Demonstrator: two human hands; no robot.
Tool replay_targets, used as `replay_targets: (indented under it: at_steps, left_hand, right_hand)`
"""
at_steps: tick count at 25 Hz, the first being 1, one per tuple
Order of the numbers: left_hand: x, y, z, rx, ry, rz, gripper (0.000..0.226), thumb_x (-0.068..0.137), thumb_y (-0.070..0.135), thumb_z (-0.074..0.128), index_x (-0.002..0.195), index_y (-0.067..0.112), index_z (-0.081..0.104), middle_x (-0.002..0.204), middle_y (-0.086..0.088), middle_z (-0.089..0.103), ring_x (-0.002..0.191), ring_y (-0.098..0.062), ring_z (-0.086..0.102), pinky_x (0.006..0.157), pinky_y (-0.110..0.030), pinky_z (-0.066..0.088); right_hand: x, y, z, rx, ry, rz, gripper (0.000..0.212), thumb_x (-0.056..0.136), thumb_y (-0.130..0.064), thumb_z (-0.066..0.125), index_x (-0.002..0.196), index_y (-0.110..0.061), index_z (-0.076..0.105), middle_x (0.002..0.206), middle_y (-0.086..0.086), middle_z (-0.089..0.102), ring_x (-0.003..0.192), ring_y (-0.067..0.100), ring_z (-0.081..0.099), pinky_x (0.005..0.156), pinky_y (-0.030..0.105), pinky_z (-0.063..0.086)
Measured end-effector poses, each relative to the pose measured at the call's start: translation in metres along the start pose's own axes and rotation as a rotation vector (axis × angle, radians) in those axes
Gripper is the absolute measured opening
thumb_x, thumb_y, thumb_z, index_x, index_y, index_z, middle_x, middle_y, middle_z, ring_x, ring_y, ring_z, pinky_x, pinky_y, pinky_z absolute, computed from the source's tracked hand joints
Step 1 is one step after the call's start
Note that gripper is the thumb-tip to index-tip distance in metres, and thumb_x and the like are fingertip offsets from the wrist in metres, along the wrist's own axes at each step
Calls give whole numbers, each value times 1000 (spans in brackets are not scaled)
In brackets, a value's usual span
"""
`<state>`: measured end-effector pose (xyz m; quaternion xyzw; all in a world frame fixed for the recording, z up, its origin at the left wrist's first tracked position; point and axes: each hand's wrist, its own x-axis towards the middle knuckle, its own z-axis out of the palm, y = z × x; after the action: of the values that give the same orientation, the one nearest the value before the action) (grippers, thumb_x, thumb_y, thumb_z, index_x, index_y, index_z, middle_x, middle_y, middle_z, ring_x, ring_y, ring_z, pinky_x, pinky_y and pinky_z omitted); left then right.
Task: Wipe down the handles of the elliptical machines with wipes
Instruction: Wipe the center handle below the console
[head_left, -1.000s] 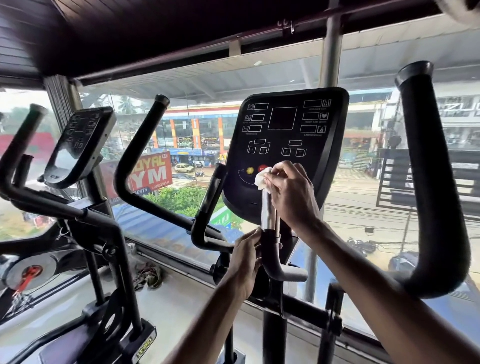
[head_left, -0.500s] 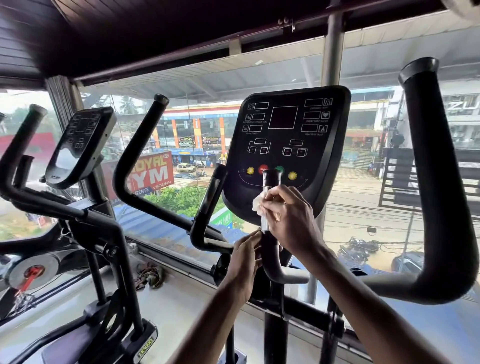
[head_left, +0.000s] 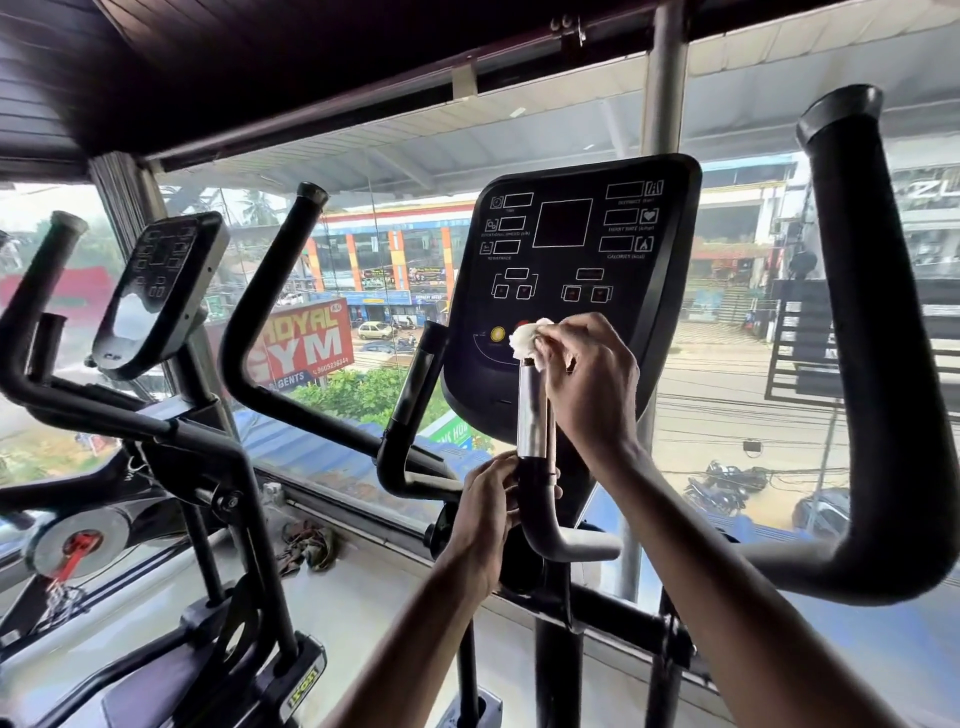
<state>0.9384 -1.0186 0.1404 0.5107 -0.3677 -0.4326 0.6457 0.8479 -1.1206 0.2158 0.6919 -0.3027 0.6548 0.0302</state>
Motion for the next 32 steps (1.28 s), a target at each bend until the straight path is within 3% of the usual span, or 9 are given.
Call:
replay_targets:
  at_steps: [4, 6, 9, 12, 14, 18, 23, 25, 32]
  left_hand:
    - [-1, -3, -1, 3, 3, -2, 34, 105, 13, 42, 105, 4, 74, 105, -15, 78, 98, -28, 74, 93, -40, 53]
    - [-1, -4, 0, 13, 10, 9, 32, 105, 13, 42, 109, 2, 72, 106, -15, 78, 101, -29, 73, 97, -40, 52]
    - [-1, -5, -1, 24, 35, 41, 20, 105, 15, 48, 105, 11, 68, 105, -12, 78, 95, -24, 72, 85, -35, 52]
    - [-3, -7, -6, 32, 47, 50, 18, 104, 14, 52, 107, 8, 69, 104, -12, 78, 89, -20, 72, 77, -30, 51]
    - [-5, -8, -8, 26, 30, 51, 19, 104, 12, 53, 109, 4, 69, 102, -13, 78, 86, -20, 72, 77, -30, 51]
    - [-7, -6, -6, 12, 31, 56, 21, 103, 9, 50, 101, 9, 72, 95, -9, 77, 83, -18, 71, 80, -31, 51]
    - [-11, -6, -6, -8, 27, 49, 22, 103, 9, 51, 96, 10, 72, 89, -6, 75, 80, -19, 69, 82, -36, 50]
    - [-11, -6, -5, 5, 27, 57, 21, 103, 11, 51, 102, 8, 72, 92, -8, 76, 84, -21, 69, 86, -39, 49]
    - [-20, -6, -5, -3, 8, 42, 28, 103, 9, 48, 88, 16, 71, 84, -1, 76, 77, -13, 70, 77, -33, 49]
  right_hand:
    - [-46, 6, -6, 62, -33, -86, 9, 97, -11, 71, 101, -10, 79, 102, 2, 70, 92, 17, 67, 84, 24, 53]
    - [-38, 10, -8, 86, -6, -5, 9, 95, -11, 72, 99, -10, 80, 99, 1, 73, 86, 14, 68, 81, 17, 49]
    - [-10, 5, 1, 116, 75, 144, 9, 91, -10, 73, 97, -12, 80, 97, 1, 74, 86, 15, 70, 80, 15, 47]
    - [-43, 5, -5, 125, -10, -13, 9, 94, -10, 73, 100, -10, 80, 103, 0, 72, 93, 12, 67, 86, 19, 51]
    - [-68, 10, -15, 146, -23, -51, 9, 96, -9, 73, 102, -9, 79, 102, 1, 73, 92, 11, 67, 86, 20, 52]
    - [-44, 5, -5, 180, 113, 211, 10, 93, -7, 73, 98, -11, 81, 96, -2, 74, 81, 5, 65, 76, 26, 55]
    - [-93, 0, -18, 191, 17, 24, 11, 97, -9, 72, 103, -11, 80, 106, -1, 74, 97, 10, 67, 89, 23, 53]
    - [-98, 6, -20, 197, 49, 101, 10, 97, -8, 72, 101, -9, 80, 103, -1, 75, 94, 7, 68, 83, 24, 55]
    - [-120, 7, -33, 177, 9, 133, 9, 93, -5, 73, 99, -8, 80, 102, 0, 75, 94, 13, 70, 86, 16, 51]
